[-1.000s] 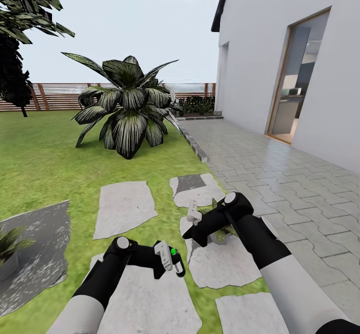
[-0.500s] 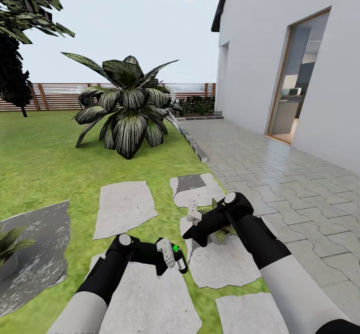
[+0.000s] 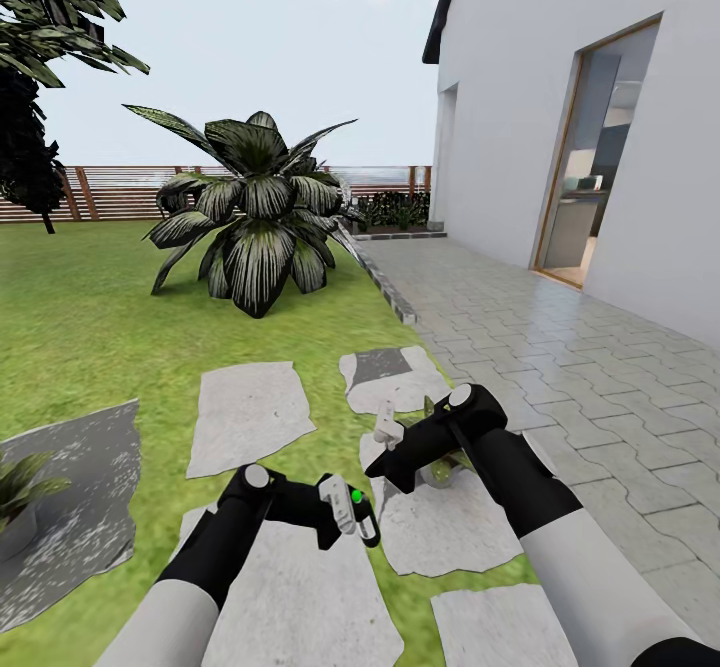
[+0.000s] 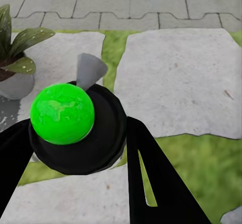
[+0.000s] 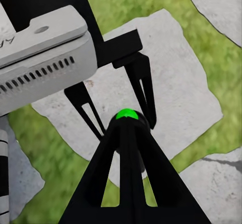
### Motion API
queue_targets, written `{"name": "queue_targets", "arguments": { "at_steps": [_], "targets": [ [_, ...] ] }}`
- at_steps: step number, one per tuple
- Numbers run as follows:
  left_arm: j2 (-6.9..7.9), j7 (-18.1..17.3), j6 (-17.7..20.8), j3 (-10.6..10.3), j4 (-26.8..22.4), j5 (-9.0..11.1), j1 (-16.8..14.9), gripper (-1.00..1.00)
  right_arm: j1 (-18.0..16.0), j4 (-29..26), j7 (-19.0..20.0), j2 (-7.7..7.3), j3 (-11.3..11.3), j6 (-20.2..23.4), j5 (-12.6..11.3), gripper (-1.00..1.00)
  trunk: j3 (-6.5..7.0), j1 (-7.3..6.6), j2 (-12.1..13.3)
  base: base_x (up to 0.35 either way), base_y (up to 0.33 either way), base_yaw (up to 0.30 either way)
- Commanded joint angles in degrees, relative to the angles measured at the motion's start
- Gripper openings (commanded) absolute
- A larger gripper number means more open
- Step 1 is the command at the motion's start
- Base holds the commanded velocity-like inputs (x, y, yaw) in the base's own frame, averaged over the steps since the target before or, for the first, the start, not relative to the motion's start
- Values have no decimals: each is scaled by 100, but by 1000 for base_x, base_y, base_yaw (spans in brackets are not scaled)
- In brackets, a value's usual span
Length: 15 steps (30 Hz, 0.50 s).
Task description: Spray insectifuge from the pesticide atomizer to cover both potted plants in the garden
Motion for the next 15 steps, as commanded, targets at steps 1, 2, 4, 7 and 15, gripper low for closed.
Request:
{"name": "queue_targets", "arguments": {
  "at_steps": [1, 2, 4, 7, 15],
  "targets": [
    [-4, -27, 56, 0, -9, -15, -6, -100, -4, -7, 34, 1, 1, 60, 33, -100, -6, -1, -3, 0, 0, 0],
    [-7, -31, 51, 3, -7, -15, -8, -100, -4, -7, 34, 1, 1, 60, 34, -100, -6, -1, -3, 0, 0, 0],
    [-12, -36, 53, 5, -6, -15, -24, -100, -4, -7, 34, 1, 1, 60, 34, -100, -6, -1, -3, 0, 0, 0],
    [-13, -42, 58, 6, -6, -15, -52, -100, -4, -6, 34, 1, 1, 60, 36, -100, -6, -1, -3, 0, 0, 0],
    [-14, -57, 58, 6, -13, 2, -89, -100, -4, 2, 34, 1, -4, -157, 36, -100, -6, -1, -3, 0, 0, 0]
  ]
}}
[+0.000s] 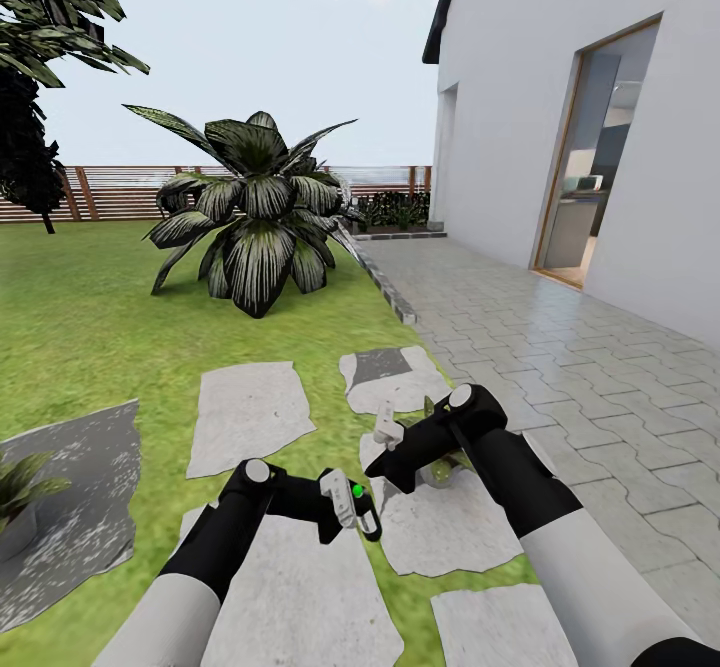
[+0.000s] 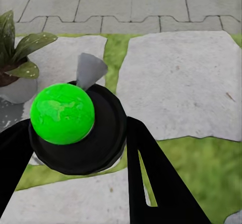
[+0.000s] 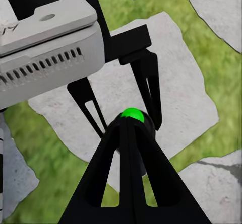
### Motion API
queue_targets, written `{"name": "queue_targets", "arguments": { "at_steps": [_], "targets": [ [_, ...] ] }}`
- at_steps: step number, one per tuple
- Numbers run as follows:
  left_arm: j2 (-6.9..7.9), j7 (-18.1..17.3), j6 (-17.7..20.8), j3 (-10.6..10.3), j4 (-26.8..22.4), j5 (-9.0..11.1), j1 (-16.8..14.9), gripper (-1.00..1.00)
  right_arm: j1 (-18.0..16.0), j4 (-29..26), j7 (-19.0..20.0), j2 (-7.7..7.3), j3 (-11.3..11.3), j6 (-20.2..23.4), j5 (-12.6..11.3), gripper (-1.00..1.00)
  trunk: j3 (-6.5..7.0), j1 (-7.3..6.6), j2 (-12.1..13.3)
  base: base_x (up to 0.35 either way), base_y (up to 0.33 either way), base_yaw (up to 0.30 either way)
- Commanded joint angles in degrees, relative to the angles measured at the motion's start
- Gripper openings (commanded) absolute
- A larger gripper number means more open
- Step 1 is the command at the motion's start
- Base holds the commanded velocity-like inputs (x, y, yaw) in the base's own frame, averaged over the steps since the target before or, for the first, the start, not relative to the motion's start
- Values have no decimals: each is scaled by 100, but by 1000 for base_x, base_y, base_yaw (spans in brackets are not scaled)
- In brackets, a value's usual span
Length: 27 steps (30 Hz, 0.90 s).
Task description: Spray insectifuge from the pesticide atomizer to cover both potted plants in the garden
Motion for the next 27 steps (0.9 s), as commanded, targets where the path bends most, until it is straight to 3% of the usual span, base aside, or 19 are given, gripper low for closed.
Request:
{"name": "queue_targets", "arguments": {
  "at_steps": [1, 6, 27],
  "targets": [
    [-5, -28, 54, 2, -9, 12, -3, -100, -4, -7, 33, 1, 0, 54, 30, -100, -6, -1, -3, 0, 0, 0],
    [-18, -30, 54, -5, -4, 166, -36, -100, -4, -3, 33, 1, -2, 48, 30, -100, -6, -1, -3, 0, 0, 0],
    [-28, -47, 54, -81, -1, 216, -82, -100, -4, 6, 24, 1, -4, 39, 30, -100, -6, -1, -3, 0, 0, 0]
  ]
}}
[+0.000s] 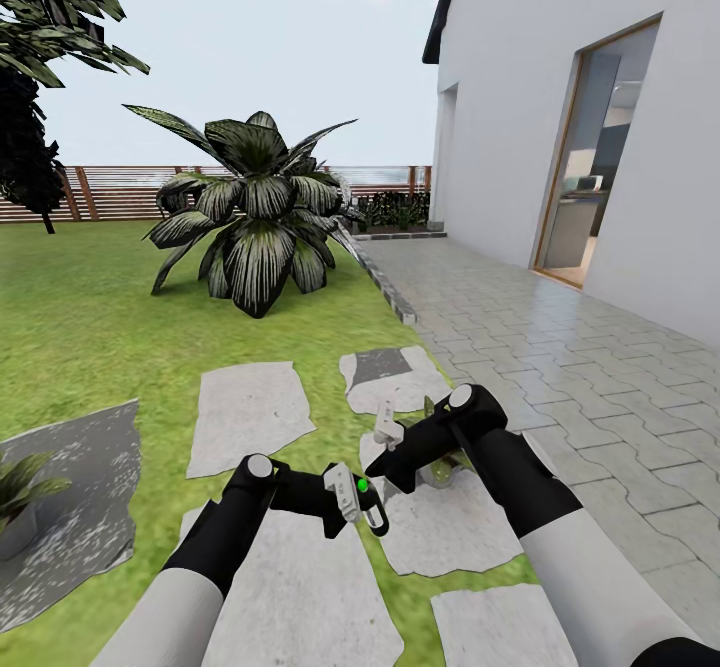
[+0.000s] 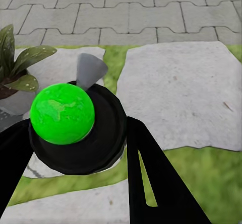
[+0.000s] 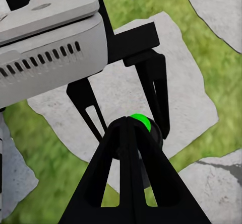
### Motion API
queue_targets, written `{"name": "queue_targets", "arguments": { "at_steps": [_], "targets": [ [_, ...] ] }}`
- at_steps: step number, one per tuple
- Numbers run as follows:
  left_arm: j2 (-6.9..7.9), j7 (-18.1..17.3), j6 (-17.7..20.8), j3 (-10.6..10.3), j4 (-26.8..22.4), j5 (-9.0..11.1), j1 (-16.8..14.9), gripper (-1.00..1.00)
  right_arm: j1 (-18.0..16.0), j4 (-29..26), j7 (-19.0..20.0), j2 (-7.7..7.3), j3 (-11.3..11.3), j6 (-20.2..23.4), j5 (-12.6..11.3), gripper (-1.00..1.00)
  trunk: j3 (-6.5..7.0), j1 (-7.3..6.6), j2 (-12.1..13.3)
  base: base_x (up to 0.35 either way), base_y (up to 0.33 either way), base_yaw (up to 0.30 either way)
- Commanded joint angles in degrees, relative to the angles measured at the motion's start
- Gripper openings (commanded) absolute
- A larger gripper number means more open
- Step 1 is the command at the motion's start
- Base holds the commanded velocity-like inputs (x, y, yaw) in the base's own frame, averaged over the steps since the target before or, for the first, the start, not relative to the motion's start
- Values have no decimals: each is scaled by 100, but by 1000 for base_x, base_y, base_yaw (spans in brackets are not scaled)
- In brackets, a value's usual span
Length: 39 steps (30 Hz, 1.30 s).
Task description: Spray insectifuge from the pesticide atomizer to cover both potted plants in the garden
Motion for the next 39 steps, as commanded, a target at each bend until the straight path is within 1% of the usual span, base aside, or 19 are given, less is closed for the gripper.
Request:
{"name": "queue_targets", "arguments": {
  "at_steps": [1, 5, 8, 9, 25, 28, 29, 30, 32, 33, 35, 39],
  "targets": [
    [-2, -26, 56, 0, -9, -16, -3, -100, -4, -5, 32, 1, 2, 60, 29, -100, -6, -1, -3, 0, 0, 0],
    [-2, -28, 67, 4, -13, -12, -3, -100, -4, 2, 32, 0, 2, 28, 37, -100, -6, -1, -3, 0, 0, 0],
    [-2, -66, 338, -2, -25, -16, -3, -100, -4, 13, 32, 0, -4, -266, 38, -100, -6, -1, -3, 0, 0, 0],
    [-2, -73, 352, -2, -26, -16, -3, -100, -4, 14, 32, 0, -5, -281, 38, -100, -6, -1, -3, 0, 0, 0],
    [-10, -201, 398, -16, -58, -9, -3, -100, -4, 32, 6, 1, -5, -292, 39, -100, -6, -1, -3, 0, 0, 0],
    [-11, -202, 487, -72, -111, 23, -20, -100, -4, 33, 6, 0, -5, -294, 38, -100, -6, -1, -3, 0, 0, 0],
    [-7, -202, 547, -136, -196, 102, -29, -100, -4, 33, 6, -1, -5, -295, 38, -100, -6, -1, -3, 0, 0, 0],
    [-4, -202, 625, -249, -290, 178, -33, -100, -4, 34, 6, 0, -5, -297, 38, -100, -6, -1, -3, 0, 0, 0],
    [-3, -200, 732, -458, -409, 255, -36, -100, -4, 35, 6, 1, -4, -302, 39, -100, -6, -1, -3, 0, 0, 0],
    [-3, -196, 761, -519, -441, 276, -37, -100, -4, 34, 6, 1, -5, -306, 39, -100, -6, -1, -3, 0, 0, 0],
    [-2, -195, 782, -561, -464, 292, -38, -100, -4, 33, 6, 1, -5, -307, 40, -100, -6, -1, -3, 0, 0, 0],
    [-2, -193, 791, -581, -474, 301, -38, -100, -4, 33, 6, -3, -3, -306, 38, -100, -6, -1, -3, 0, 0, 0]
  ]
}}
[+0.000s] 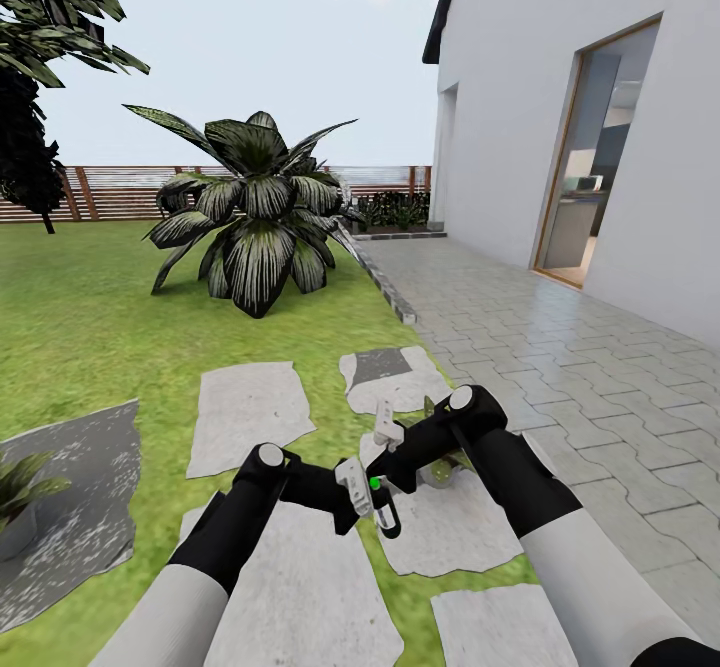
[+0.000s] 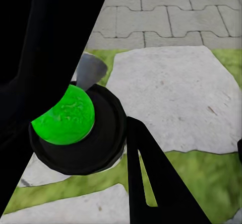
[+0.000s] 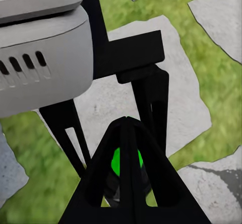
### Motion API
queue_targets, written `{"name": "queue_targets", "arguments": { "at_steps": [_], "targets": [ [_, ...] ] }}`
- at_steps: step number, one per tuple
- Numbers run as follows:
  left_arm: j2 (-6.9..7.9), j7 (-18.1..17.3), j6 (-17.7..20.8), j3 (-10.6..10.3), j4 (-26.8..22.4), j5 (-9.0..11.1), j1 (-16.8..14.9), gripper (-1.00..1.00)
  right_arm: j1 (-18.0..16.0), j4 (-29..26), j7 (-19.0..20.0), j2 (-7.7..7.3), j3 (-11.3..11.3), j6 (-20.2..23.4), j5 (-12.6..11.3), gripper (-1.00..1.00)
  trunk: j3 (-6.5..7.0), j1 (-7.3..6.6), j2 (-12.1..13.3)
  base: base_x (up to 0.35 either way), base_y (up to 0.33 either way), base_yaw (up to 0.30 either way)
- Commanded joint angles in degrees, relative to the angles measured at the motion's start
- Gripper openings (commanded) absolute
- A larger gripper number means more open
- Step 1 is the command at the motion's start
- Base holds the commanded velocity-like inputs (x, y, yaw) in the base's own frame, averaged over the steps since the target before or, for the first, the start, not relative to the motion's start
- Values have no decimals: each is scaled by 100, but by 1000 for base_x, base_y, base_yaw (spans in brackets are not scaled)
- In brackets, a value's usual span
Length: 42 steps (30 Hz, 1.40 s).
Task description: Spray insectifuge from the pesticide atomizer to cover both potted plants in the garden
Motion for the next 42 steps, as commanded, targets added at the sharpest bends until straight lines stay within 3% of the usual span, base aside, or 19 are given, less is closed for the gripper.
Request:
{"name": "queue_targets", "arguments": {
  "at_steps": [1, 33, 34, 37, 42],
  "targets": [
    [1, -27, 61, 2, -11, -18, -3, -100, -4, -7, 30, 1, 1, 59, 26, -100, -6, -1, -3, 0, 0, 0],
    [15, -27, 95, 58, -44, -16, -3, -100, -4, -7, 38, -5, 0, 58, 26, -100, -6, -1, -3, 0, 0, 0],
    [15, -27, 95, 92, -44, -14, -3, -100, -4, -7, 38, -7, 0, 58, 26, -100, -6, -1, -3, 0, 0, 0],
    [21, -40, 95, 456, -43, -19, -3, -100, -4, -7, 38, -10, 0, 58, 27, -100, -6, -1, -3, 0, 0, 0],
    [39, -44, 95, 562, -36, -20, -2, -100, -4, -7, 43, -13, 0, 57, 29, -100, -6, -1, -3, 0, 0, 0]
  ]
}}
